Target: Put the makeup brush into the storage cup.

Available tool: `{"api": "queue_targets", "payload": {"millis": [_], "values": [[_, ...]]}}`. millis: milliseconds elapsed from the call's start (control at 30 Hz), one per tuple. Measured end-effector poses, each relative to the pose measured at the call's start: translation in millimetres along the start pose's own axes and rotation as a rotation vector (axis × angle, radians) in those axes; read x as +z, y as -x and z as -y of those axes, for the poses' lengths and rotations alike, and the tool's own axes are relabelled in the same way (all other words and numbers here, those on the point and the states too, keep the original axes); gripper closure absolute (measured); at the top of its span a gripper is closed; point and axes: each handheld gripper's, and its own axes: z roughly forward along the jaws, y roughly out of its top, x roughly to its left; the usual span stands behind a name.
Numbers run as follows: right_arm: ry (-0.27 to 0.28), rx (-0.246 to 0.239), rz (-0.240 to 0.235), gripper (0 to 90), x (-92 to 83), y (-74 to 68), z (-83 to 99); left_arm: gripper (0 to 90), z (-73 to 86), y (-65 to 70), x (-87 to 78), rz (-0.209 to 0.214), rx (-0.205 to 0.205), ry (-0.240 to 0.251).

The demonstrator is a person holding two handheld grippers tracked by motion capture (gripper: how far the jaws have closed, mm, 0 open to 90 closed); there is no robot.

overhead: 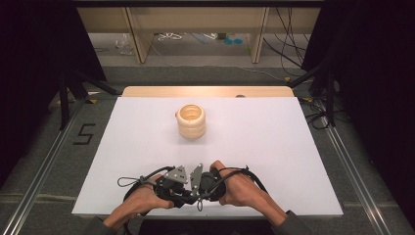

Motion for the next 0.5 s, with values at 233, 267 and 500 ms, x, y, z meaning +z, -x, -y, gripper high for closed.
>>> {"api": "queue_targets", "payload": {"millis": [233, 267, 500], "values": [[0.000, -0.050, -0.002, 83.4, 0.6, 1.9, 0.3, 81.8, 0.6, -0.8, -0.4, 0.032, 0.017, -0.002], [-0.003, -0.062, -0.001, 83.4, 0.6, 2.4, 0.5, 81.8, 0.5, -0.9, -0.7, 0.033, 0.021, -0.003], [0.025, -0.062, -0.001, 82.4, 0.0, -0.3, 1.1, 83.8, 1.5, -0.4, -2.0, 0.037, 0.028, 0.010]]}}
